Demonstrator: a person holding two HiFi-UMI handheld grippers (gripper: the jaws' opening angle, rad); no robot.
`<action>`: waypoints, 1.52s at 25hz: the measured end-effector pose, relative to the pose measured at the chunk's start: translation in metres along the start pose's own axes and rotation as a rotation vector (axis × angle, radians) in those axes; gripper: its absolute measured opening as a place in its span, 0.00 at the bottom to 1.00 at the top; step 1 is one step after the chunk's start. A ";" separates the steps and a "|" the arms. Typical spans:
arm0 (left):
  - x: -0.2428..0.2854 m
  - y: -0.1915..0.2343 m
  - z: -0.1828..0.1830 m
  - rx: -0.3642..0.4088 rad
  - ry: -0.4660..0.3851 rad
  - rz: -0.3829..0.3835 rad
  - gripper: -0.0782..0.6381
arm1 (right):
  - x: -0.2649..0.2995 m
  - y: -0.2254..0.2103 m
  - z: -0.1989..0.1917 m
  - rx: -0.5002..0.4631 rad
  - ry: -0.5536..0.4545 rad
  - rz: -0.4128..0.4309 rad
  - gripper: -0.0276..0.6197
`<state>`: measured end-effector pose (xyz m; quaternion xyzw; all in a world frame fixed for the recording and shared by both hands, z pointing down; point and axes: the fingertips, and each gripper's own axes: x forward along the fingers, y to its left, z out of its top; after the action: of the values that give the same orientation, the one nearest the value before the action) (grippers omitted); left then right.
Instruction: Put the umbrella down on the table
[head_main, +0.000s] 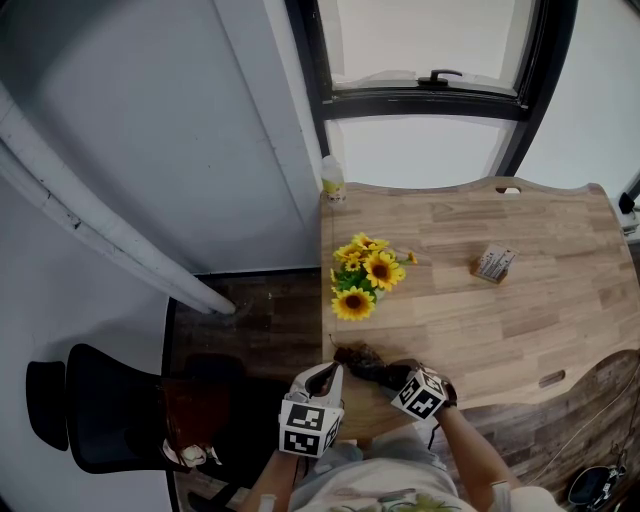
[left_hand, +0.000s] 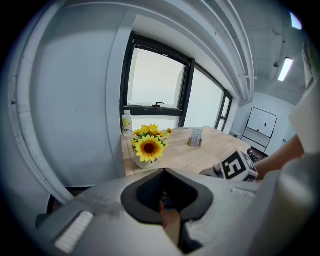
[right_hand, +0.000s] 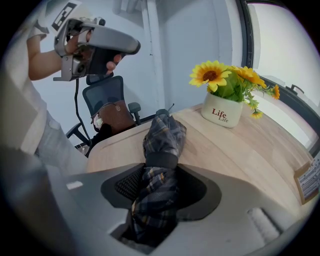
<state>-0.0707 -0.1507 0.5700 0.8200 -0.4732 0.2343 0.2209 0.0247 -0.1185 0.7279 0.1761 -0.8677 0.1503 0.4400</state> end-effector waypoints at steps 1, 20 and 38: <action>0.000 0.000 0.000 0.000 0.000 0.000 0.11 | 0.000 0.000 0.000 -0.001 0.001 -0.001 0.36; -0.012 -0.004 -0.012 -0.004 -0.009 -0.014 0.11 | 0.004 -0.001 -0.002 0.023 0.038 -0.061 0.41; -0.030 -0.023 -0.026 0.011 -0.040 -0.069 0.11 | -0.071 0.013 0.062 0.220 -0.282 -0.220 0.22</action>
<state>-0.0686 -0.1046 0.5699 0.8415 -0.4477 0.2127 0.2148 0.0143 -0.1205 0.6330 0.3360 -0.8746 0.1692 0.3058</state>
